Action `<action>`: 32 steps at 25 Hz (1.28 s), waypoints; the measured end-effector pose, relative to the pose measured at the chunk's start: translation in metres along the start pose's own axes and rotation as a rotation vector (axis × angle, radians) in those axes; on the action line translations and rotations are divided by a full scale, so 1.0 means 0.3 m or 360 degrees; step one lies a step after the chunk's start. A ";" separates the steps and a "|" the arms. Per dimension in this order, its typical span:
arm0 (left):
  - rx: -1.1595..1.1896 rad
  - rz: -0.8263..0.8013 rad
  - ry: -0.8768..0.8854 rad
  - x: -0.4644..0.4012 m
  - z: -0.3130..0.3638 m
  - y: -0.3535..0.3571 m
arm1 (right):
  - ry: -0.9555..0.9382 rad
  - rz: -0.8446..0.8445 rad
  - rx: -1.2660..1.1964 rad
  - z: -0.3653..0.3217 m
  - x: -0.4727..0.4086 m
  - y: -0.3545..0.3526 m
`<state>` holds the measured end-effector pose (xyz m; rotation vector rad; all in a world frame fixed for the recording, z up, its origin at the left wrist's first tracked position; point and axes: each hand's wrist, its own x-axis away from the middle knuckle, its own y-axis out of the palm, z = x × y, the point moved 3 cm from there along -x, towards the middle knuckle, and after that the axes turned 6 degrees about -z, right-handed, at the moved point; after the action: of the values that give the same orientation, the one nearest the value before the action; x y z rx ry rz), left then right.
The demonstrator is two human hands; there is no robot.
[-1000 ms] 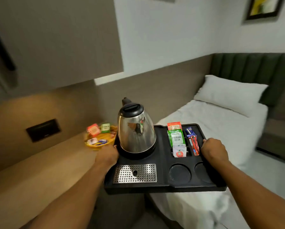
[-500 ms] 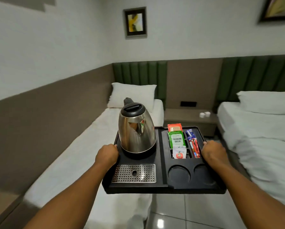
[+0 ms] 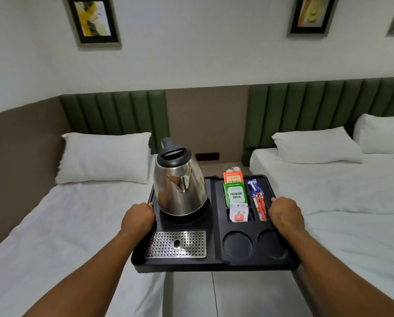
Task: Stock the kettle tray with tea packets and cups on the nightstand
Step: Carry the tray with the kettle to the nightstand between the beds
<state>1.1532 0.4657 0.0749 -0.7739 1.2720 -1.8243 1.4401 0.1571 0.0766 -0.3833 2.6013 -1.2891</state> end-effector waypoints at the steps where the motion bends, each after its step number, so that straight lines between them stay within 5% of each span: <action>1: 0.0007 -0.0009 0.0011 -0.104 0.049 0.017 | 0.0019 0.0006 0.0024 -0.018 -0.100 0.019; 18: 0.0077 -0.0052 -0.0193 -1.818 0.514 0.273 | -0.0061 -0.0139 0.0064 -0.446 -1.842 0.756; 27: -0.0029 -0.0163 -0.0230 -2.763 0.505 0.812 | 0.0089 -0.0424 0.0303 -0.411 -2.579 1.577; 32: -0.0356 -0.0522 -0.0034 -3.119 0.404 1.278 | 0.0107 -0.0492 0.0252 -0.246 -2.827 2.039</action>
<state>1.8346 1.1241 -0.2982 -1.1796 1.4162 -1.9394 2.1344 0.8427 -0.3068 -0.7479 2.5422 -1.6185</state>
